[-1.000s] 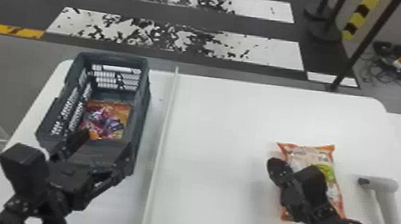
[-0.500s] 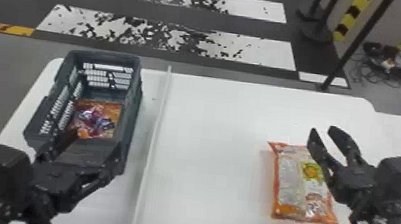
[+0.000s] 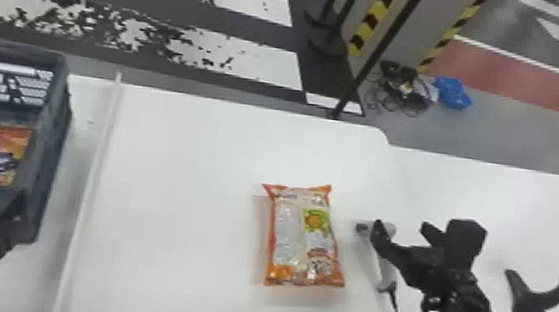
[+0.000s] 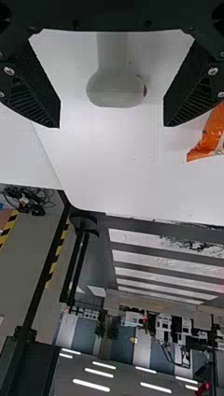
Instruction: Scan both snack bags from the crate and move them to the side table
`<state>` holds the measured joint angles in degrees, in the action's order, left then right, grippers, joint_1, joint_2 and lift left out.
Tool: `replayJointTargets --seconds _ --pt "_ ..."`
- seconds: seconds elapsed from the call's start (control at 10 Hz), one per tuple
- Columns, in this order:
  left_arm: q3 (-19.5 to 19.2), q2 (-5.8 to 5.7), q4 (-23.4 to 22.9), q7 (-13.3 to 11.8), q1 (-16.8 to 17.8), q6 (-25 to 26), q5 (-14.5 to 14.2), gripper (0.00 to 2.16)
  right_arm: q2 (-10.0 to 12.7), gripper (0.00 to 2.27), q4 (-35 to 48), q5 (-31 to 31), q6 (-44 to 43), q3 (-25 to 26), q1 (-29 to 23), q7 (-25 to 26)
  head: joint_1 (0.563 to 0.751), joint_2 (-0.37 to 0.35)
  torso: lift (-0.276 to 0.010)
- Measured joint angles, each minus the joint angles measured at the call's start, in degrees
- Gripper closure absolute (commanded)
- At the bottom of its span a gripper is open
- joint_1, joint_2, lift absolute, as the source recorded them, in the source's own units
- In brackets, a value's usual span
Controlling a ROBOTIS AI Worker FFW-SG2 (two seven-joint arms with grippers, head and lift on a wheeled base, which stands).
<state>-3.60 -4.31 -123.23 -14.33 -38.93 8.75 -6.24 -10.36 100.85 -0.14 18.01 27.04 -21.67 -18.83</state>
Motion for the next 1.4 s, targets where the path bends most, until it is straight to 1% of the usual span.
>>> replayJointTargets --seconds 0.3,0.5,0.6,0.7,0.8,0.9,1.0,1.1,1.2,1.4 --pt "0.0 0.0 0.5 0.0 0.0 0.0 0.0 0.1 -2.3 0.02 -5.0 1.5 2.1 -0.1 1.2 -1.5 0.695 -0.35 -0.075" --pt "0.0 0.0 0.8 0.0 0.1 0.0 0.0 0.1 -3.0 0.12 -7.5 2.0 3.1 -1.3 1.9 -2.6 0.695 -0.35 -0.075" --pt "0.1 0.0 1.0 0.0 0.2 0.0 0.0 0.1 -3.5 0.24 -9.2 2.4 3.7 -1.9 2.8 -2.6 0.695 -0.35 -0.075" --pt "0.1 0.0 1.1 0.0 0.2 0.0 0.0 0.1 -4.0 0.48 -10.7 2.8 4.6 -2.5 3.9 -2.6 0.695 -0.35 -0.075" --pt "0.1 -0.02 1.1 0.0 0.2 0.0 0.0 0.1 -4.6 0.78 -11.6 3.5 6.1 -3.1 4.9 -3.1 0.695 -0.35 -0.075" --pt "0.1 -0.06 1.1 0.0 0.1 -0.1 0.0 0.1 -4.9 1.3 -12.1 4.5 8.1 -3.6 5.7 -3.4 0.695 -0.35 -0.075" --pt "0.1 -0.1 1.1 0.0 0.1 -0.1 0.0 0.1 -5.1 1.96 -12.2 5.3 10.2 -3.9 6.2 -3.5 0.695 -0.35 -0.075" --pt "0.1 -0.11 1.1 0.0 0.1 -0.2 0.0 0.1 -5.2 2.14 -12.2 5.5 11.6 -4.0 6.4 -3.4 0.695 -0.35 -0.075" --pt "0.1 -0.11 1.1 0.0 0.1 -0.2 0.0 0.1 -5.2 2.24 -11.9 5.5 12.2 -3.9 6.5 -3.4 0.695 -0.35 -0.075" --pt "0.2 -0.1 1.0 -0.1 0.0 -0.2 0.0 0.1 -4.8 2.24 -9.8 3.9 12.3 -2.7 5.4 -3.4 0.695 -0.35 -0.075"
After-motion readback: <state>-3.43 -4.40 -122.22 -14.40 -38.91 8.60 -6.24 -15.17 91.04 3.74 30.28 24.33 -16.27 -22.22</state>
